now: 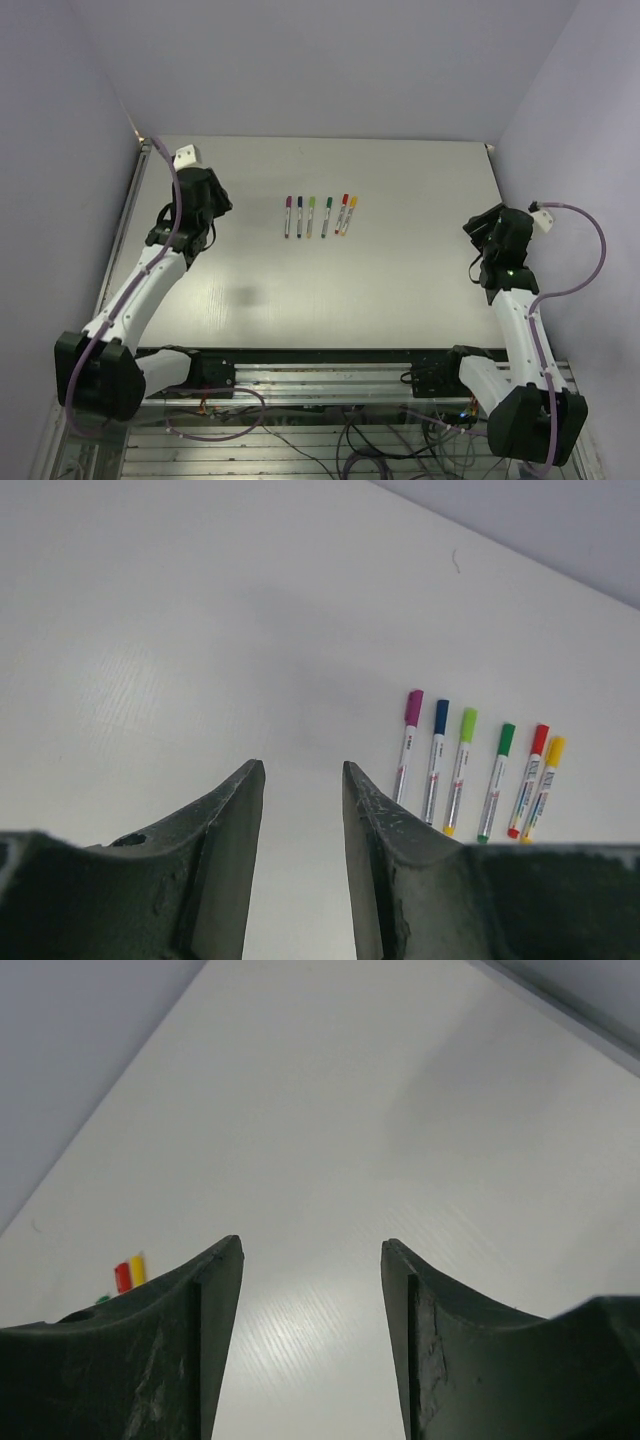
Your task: Insert the pens into the pen caps
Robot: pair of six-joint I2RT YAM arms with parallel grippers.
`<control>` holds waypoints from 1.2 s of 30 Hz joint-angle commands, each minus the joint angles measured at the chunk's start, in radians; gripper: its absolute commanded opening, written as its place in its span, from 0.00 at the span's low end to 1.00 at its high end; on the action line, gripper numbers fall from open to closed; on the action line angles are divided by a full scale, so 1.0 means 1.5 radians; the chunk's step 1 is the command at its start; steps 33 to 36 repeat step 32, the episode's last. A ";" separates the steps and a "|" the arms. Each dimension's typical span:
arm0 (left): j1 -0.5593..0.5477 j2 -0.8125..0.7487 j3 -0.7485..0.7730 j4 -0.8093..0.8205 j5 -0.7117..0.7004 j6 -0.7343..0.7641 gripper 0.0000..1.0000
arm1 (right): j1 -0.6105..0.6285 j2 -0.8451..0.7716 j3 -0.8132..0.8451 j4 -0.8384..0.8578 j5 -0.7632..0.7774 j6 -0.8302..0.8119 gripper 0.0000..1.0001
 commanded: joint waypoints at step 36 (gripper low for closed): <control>0.002 -0.139 -0.063 -0.069 -0.015 -0.022 0.54 | -0.002 -0.067 0.080 -0.262 0.147 0.076 0.97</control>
